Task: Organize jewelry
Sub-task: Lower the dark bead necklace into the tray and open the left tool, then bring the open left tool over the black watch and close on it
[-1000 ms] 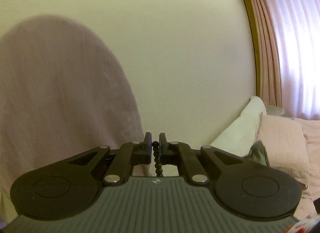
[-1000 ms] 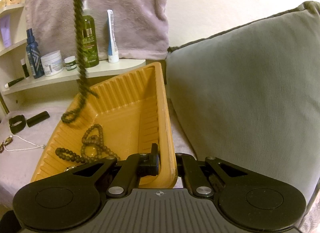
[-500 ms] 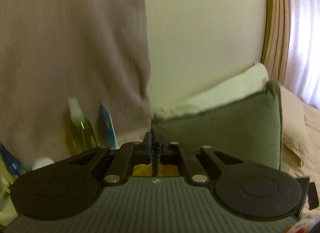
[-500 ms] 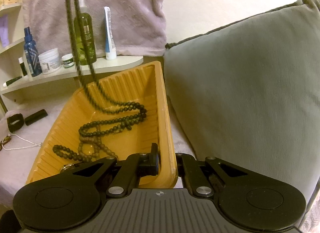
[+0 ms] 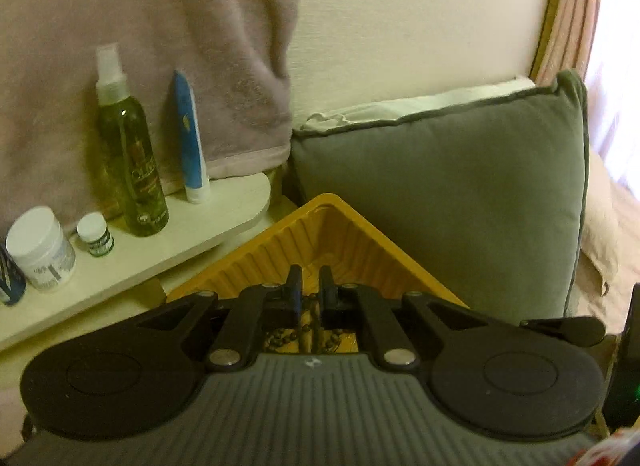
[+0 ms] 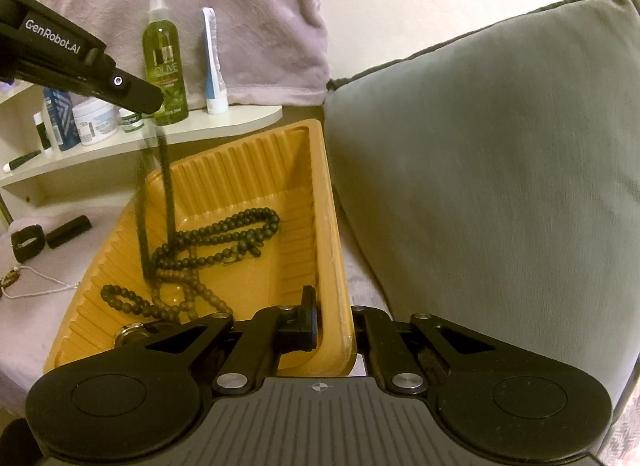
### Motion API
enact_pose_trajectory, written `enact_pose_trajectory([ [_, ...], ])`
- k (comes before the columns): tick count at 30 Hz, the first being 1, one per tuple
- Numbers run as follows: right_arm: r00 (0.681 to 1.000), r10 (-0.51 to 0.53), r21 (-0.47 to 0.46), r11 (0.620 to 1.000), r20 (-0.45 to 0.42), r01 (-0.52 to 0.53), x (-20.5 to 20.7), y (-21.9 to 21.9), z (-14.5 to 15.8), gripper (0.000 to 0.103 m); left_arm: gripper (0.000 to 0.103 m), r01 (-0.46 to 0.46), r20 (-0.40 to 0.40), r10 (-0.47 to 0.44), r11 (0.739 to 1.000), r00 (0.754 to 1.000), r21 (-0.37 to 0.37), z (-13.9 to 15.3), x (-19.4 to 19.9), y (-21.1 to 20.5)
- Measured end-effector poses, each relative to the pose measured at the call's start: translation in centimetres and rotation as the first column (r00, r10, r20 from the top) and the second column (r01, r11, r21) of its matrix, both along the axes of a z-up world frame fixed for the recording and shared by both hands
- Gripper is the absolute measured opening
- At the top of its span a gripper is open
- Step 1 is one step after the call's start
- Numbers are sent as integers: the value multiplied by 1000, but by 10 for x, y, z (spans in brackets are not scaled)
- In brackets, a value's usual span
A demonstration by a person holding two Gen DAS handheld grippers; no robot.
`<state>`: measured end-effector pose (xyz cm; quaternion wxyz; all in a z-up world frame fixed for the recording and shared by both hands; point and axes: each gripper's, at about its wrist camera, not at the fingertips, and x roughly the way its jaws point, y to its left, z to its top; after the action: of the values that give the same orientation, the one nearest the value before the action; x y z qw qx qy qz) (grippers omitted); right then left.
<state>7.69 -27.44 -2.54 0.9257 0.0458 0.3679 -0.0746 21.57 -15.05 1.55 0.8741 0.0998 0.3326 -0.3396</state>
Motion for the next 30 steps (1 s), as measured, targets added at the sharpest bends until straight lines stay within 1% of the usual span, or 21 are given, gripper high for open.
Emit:
enact_pose_trajectory([
  [1, 1000, 0, 1, 1000, 0, 0, 0, 0, 0, 4, 20, -6, -5, 6, 1000, 1000, -11, 2, 1, 2],
  [2, 1000, 0, 1, 1000, 0, 0, 0, -1, -1, 4, 22, -15, -2, 15, 1000, 1000, -18, 5, 1, 4],
  [6, 1000, -1, 3, 1000, 2, 1, -1, -1, -1, 4, 23, -53, 35, 54, 998, 998, -27, 12, -2, 19],
  [9, 1000, 0, 4, 1000, 2, 0, -1, 0, -1, 4, 28, -100, 78, 103, 994, 992, -35, 16, -8, 36],
  [12, 1000, -1, 3, 1000, 2, 1, -1, 0, -1, 4, 30, -176, 108, 180, 983, 978, -43, 14, -17, 58],
  [14, 1000, 1, 2, 1000, 2, -1, -1, 0, -1, 4, 34, -226, 129, 229, 973, 965, -44, 9, -22, 73],
  [15, 1000, 1, 3, 1000, 2, -1, -1, 0, -1, 4, 39, -252, 143, 256, 967, 956, -40, 6, -25, 81],
  [16, 1000, 3, 1, 1000, 1, -3, -2, 0, -1, 4, 42, -280, 158, 282, 959, 946, -31, 3, -28, 89],
  [18, 1000, 5, -2, 1000, 0, -5, -2, 1, -1, 4, 42, -330, 177, 327, 944, 928, -13, -5, -32, 104],
  [20, 1000, 5, -3, 1000, -1, -5, -3, 1, 0, 4, 42, -384, 172, 380, 923, 909, -15, -13, -36, 123],
  [22, 1000, 6, -4, 1000, -3, -6, -3, 1, 0, 4, 45, -430, 168, 426, 903, 889, -14, -19, -41, 140],
  [23, 1000, 6, -5, 1000, -4, -6, -3, 1, 0, 4, 47, -455, 176, 449, 890, 876, -7, -22, -44, 148],
  [25, 1000, 10, -8, 1000, -5, -10, -3, 2, 1, 4, 54, -505, 187, 497, 863, 847, -4, -27, -51, 165],
  [27, 1000, 13, -9, 1000, -6, -13, -2, 2, 2, 4, 57, -547, 187, 538, 837, 822, -7, -33, -56, 182],
  [30, 1000, 15, -13, 1000, -8, -15, -2, 3, 2, 4, 58, -616, 188, 604, 787, 775, 13, -44, -61, 207],
])
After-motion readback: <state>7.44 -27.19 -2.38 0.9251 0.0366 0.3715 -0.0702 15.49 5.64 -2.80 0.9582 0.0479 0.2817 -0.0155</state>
